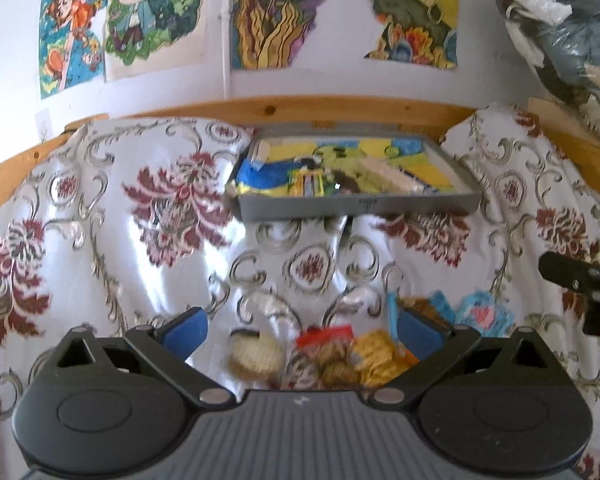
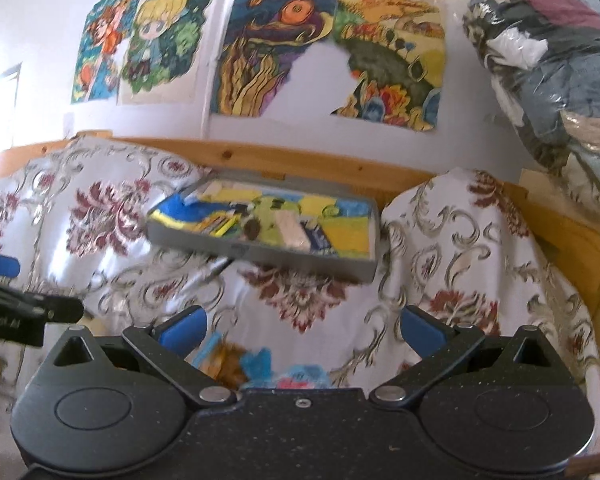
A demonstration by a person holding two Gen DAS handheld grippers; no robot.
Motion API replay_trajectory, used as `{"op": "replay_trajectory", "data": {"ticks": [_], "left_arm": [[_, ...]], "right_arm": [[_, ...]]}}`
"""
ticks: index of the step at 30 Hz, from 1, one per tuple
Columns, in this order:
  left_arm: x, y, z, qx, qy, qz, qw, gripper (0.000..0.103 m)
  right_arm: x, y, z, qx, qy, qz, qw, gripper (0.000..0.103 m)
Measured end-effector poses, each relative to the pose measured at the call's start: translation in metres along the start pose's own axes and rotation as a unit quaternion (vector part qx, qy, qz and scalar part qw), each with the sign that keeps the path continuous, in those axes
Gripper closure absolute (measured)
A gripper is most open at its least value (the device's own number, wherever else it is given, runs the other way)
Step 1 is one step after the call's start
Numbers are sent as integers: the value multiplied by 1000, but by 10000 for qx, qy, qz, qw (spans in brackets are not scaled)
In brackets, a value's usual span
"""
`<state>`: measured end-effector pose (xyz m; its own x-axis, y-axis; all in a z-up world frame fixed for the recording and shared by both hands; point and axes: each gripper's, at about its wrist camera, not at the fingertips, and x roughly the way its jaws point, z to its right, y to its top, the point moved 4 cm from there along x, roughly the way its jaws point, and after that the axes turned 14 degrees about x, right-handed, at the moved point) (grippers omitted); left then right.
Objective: Organize snacks
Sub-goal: 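Lift both tools away from the tray and move back over the snack pile, then grasp the clear-wrapped round cake with the left tool while the right tool grasps the quail egg pack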
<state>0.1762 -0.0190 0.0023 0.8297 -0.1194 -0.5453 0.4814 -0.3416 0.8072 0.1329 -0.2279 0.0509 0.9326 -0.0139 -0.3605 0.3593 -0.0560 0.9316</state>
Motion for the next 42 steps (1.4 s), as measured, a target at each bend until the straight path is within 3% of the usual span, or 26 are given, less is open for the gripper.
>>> {"op": "replay_trajectory", "data": {"ticks": [20, 31, 42], "left_arm": [[-4, -72, -23, -192, 43, -824, 9964, 0], [0, -84, -31, -34, 17, -1011, 9949, 0], [23, -64, -46, 147, 95, -832, 9964, 0]], "right_arm": [[-12, -62, -52, -407, 912, -926, 9907, 1], [6, -74, -59, -369, 1041, -1232, 9862, 1], [39, -84, -80, -289, 1441, -1375, 9795, 1]]}}
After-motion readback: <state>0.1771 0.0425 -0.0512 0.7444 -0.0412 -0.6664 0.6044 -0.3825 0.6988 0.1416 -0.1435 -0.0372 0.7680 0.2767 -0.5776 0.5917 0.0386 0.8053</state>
